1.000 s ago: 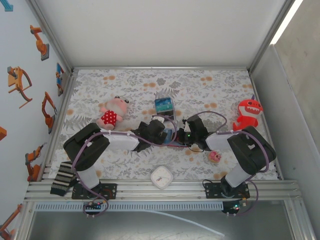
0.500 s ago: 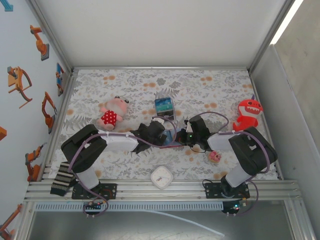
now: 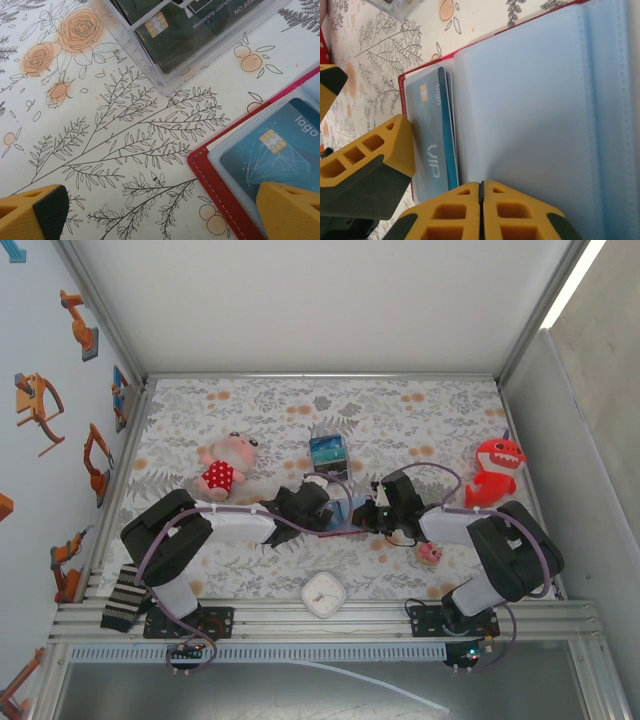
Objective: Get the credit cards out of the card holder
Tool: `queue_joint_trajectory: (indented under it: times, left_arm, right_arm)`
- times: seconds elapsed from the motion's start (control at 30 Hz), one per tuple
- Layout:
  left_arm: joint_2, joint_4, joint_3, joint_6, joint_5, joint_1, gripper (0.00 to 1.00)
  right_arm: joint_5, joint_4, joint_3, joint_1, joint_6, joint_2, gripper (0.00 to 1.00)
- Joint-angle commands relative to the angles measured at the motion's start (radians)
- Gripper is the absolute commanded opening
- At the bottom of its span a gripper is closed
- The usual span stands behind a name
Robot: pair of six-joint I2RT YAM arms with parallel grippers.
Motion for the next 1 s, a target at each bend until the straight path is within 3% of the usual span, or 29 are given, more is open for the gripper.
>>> queue_joint_trajectory:
  times: [0.0, 0.53, 0.97]
  left_arm:
    - [-0.001, -0.089, -0.018, 0.006, -0.016, -0.005, 0.97]
    - [0.006, -0.088, -0.020, -0.001, -0.010, -0.005, 0.97]
    - [0.011, -0.099, -0.018, -0.011, -0.004, -0.007, 0.97]
  right_arm:
    - [-0.031, 0.016, 0.038, 0.012, -0.005, -0.022, 0.11]
    - [-0.041, 0.055, 0.044, 0.031, 0.030, 0.071, 0.20]
    - [-0.092, 0.162, 0.014, 0.039, 0.079, 0.106, 0.17]
